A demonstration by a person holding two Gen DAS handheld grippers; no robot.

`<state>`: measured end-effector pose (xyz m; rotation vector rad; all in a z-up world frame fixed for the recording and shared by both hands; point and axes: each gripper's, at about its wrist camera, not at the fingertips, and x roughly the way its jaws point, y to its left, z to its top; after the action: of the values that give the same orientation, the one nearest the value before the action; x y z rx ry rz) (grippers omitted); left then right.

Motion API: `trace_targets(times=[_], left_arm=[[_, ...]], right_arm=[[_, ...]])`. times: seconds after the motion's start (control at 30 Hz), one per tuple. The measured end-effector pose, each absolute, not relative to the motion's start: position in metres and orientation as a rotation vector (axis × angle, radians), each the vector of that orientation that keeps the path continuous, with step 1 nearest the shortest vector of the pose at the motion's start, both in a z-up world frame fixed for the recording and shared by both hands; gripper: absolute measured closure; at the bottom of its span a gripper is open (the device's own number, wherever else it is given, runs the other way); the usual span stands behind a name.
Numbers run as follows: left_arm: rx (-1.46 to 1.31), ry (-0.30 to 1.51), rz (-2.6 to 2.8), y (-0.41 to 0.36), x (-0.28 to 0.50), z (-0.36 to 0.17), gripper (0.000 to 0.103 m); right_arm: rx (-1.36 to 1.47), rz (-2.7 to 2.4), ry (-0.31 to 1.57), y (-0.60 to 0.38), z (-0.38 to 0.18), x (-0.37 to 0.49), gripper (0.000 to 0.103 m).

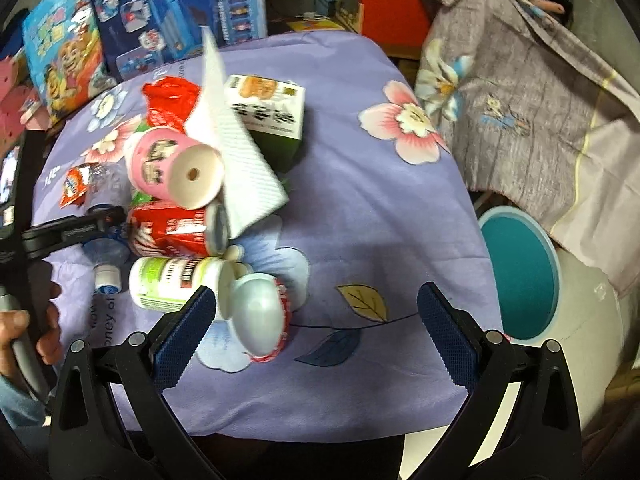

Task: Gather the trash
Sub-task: 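Grasp the clear water bottle with left tool while right tool grasps pink cup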

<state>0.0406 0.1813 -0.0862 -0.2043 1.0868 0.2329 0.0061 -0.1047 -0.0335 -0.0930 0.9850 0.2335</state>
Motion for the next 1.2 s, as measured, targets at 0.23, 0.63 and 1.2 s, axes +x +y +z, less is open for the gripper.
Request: trace_targets(times=[0.23, 0.63, 1.2], left_arm=[[-0.252, 1.073, 0.211, 0.205, 0.019, -0.084, 0.004], [-0.286, 1.061, 0.192, 0.233, 0.008, -0.081, 0.004], [-0.224, 1.092, 0.158, 0.212, 0.029, -0.099, 0.032]], right_arm=[[-0.198, 0.358, 0.844, -0.057, 0.025, 0.004, 0.006], [-0.462, 0.607, 0.896, 0.057, 0.009, 0.06, 0.016], [-0.461, 0.655, 1.075, 0.053, -0.051, 0.098, 0.041]])
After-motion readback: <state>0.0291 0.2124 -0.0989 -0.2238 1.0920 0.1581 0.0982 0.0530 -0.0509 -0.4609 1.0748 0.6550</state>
